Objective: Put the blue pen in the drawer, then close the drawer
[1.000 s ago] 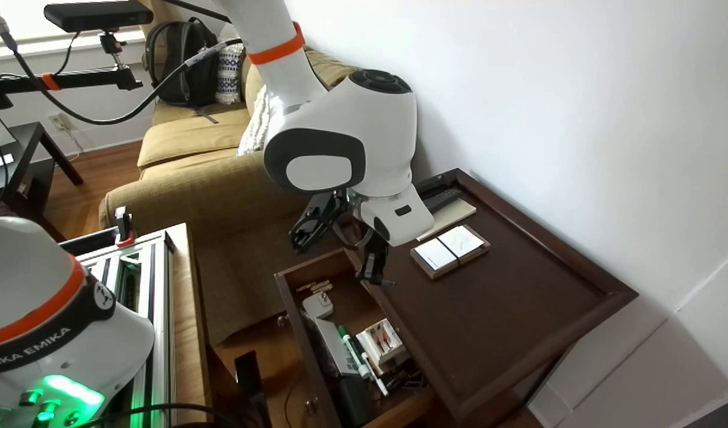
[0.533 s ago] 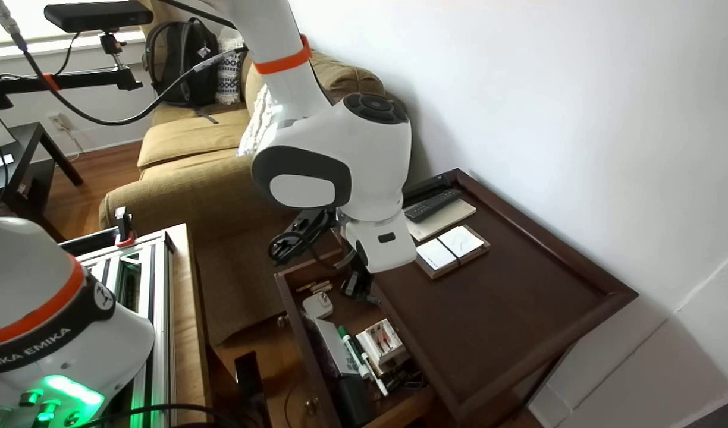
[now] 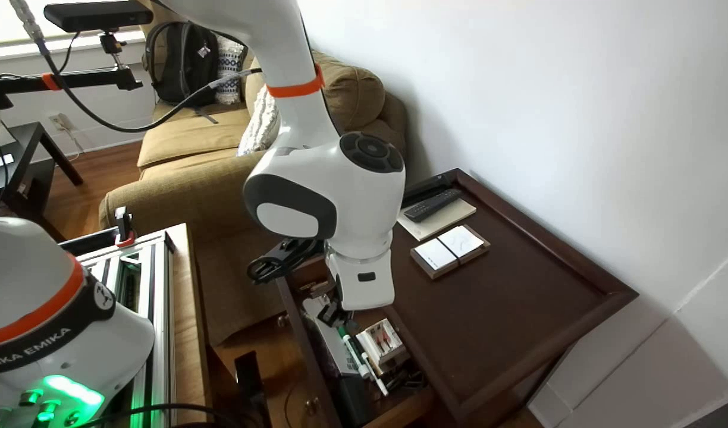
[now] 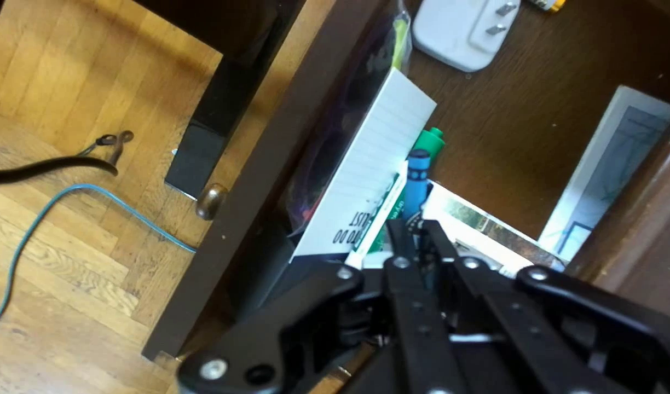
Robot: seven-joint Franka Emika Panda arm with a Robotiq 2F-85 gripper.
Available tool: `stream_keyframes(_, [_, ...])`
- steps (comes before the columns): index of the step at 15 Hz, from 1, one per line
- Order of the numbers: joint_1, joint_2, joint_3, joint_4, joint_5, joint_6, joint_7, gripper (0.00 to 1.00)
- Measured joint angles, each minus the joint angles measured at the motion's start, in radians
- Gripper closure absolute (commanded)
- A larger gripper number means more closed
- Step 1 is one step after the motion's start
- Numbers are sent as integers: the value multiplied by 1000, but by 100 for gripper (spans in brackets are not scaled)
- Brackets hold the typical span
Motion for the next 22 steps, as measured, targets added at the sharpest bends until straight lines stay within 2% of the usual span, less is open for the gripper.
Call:
stream_keyframes(7, [-101,114,89,21,83,149,-4,97])
stream_keyframes(8, [-120,131,107,27,85,168,-4,73])
stream_keyframes(14, [-246,182,210,42,85,244,-46,29])
stream_keyframes(17, [-263,177,223,28,81,258,-79,5])
stream_keyframes(18, [-259,172,222,20,75,263,-96,1])
stream_keyframes(22, [-185,141,197,-23,20,265,-168,0])
